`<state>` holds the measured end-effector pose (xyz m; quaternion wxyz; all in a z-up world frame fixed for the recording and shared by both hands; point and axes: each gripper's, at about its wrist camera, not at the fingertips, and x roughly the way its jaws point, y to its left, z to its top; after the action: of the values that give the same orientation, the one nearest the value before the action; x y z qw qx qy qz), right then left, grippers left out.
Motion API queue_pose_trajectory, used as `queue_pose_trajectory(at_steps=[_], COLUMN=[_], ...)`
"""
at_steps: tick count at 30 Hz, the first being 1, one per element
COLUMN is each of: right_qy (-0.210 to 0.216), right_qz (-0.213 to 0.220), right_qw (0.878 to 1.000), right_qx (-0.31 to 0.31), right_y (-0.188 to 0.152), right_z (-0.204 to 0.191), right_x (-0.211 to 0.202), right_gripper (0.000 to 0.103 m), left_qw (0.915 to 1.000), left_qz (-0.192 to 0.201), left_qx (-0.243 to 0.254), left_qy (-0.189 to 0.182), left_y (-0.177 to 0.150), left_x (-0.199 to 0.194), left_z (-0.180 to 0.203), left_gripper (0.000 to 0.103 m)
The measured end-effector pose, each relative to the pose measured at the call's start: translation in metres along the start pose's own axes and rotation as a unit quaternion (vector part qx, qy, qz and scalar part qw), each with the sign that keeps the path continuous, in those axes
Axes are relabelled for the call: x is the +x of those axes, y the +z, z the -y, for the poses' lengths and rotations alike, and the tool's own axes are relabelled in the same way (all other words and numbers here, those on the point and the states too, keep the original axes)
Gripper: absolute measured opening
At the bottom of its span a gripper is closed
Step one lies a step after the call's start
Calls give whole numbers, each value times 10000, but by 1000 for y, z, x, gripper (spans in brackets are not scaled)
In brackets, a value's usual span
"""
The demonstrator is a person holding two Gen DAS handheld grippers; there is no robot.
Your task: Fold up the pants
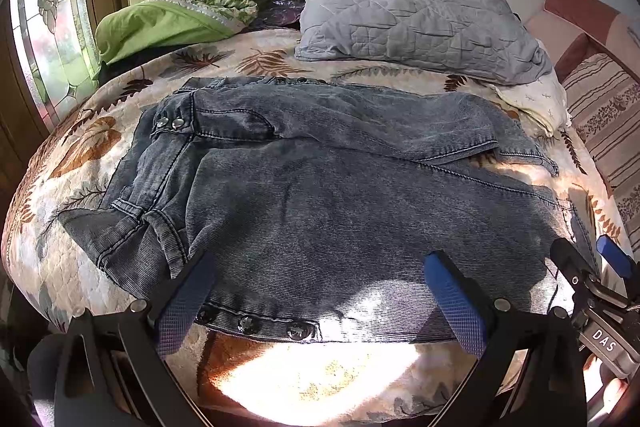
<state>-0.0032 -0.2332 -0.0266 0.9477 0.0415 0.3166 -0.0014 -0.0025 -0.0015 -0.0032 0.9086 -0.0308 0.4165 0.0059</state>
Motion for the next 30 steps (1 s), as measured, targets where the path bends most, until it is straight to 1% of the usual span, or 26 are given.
queue_pose_trajectory(at_steps=[4,5,6,13,25,28,30], right_qy=[-5,-3,2,-2,-3,19,154], right_qz=[0,-1,-4,-5,-4,-14,-116], right_qw=[10000,10000,10000,10000,10000,10000,9998], right_qx=[-7,-8,-2,-2,-8,5,78], right_y=[0,0,0,0,0,0,-1], right_z=[0,0,0,0,0,1,4], right_x=[0,0,0,0,1,1,2], right_gripper=[103,103,103,103,103,103,103], left_qw=[10000,9998,9998,10000,9999,10000,9997], left_qz=[19,108,107,4,-20,52,78], left_qx=[19,101,102,45,75,-30,-241], left_qy=[10,106,107,50,87,0,-55], left_y=[-1,-2,-2,-1,0,0,2], left_x=[0,0,0,0,0,0,-2], left_z=[0,1,1,-1,1,-5,-19], left_gripper=[103,103,103,103,103,103,103])
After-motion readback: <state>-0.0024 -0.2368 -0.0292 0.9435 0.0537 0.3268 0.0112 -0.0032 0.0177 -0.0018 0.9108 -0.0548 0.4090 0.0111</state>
